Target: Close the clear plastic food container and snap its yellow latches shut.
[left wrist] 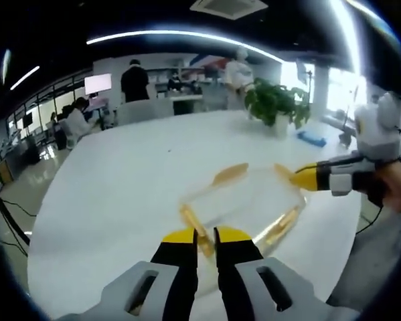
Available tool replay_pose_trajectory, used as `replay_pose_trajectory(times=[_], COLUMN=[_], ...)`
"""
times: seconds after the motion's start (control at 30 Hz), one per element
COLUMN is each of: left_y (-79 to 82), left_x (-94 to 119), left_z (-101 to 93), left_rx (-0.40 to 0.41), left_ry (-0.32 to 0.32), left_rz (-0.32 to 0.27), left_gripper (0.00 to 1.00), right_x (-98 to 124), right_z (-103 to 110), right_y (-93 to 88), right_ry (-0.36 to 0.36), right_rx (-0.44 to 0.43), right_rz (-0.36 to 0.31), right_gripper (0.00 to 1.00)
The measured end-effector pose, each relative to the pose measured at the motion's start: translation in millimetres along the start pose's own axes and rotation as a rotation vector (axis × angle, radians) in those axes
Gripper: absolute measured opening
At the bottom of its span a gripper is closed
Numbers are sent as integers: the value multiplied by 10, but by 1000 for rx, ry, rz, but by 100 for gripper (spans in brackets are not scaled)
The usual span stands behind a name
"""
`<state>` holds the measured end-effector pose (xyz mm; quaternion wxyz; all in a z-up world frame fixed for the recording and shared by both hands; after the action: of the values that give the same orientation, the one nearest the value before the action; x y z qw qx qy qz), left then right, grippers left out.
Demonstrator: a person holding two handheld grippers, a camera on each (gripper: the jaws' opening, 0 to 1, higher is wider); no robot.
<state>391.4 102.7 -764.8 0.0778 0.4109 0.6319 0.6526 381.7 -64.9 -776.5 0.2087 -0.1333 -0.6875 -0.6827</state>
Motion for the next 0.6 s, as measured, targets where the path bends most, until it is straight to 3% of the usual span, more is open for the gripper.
replay_pose_trajectory(times=[0.6], left_y=[-35], left_x=[-216], left_z=[-287], left_rx=[-26], left_ry=[-60], left_rz=[31], left_gripper=[7], right_x=[20], right_z=[-334], right_y=[11], right_ry=[-49], right_rx=[-24], right_rz=[-6], right_gripper=[0])
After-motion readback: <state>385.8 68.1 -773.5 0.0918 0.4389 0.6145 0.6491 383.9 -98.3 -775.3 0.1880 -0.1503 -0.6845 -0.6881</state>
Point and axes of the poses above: the point that each gripper's makers call its tool centre point, and the gripper's own axes: x roughly backward along the fingers, z roughly to its left, y roughly out of its top, the point moved 2 cm from there along x, roughly backward along the fingers, and after that the axes turned 10 degrees about -y, right-handed, at the moved point
